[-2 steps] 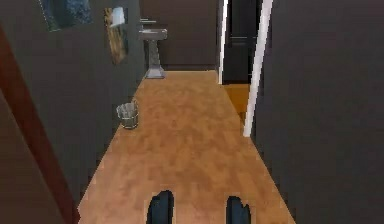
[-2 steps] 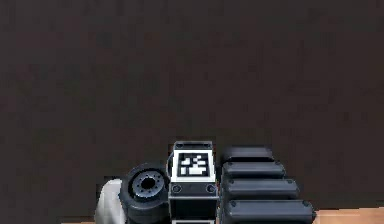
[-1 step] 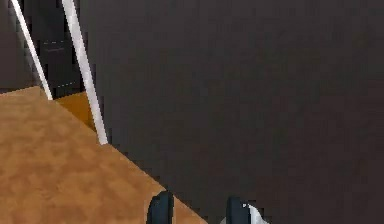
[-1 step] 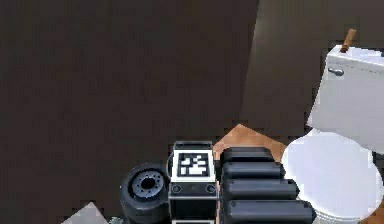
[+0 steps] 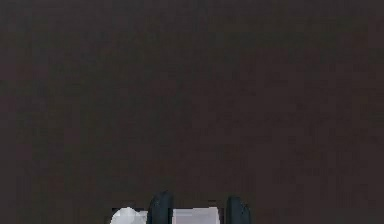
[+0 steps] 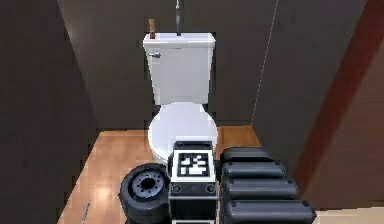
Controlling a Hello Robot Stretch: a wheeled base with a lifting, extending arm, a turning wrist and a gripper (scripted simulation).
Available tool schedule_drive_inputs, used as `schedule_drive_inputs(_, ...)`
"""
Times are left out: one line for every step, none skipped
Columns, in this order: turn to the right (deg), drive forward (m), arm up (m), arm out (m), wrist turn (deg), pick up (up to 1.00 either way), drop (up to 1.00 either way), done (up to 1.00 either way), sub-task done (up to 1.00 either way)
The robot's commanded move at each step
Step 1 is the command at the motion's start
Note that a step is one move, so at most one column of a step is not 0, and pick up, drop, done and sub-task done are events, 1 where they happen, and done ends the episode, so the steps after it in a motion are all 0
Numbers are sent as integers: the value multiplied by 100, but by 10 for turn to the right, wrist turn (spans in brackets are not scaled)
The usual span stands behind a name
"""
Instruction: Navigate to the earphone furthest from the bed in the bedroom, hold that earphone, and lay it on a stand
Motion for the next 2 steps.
schedule_drive_inputs(210,0,0,0,0,0,0,0,0)
schedule_drive_inputs(-450,0,0,0,0,0,0,0,0)
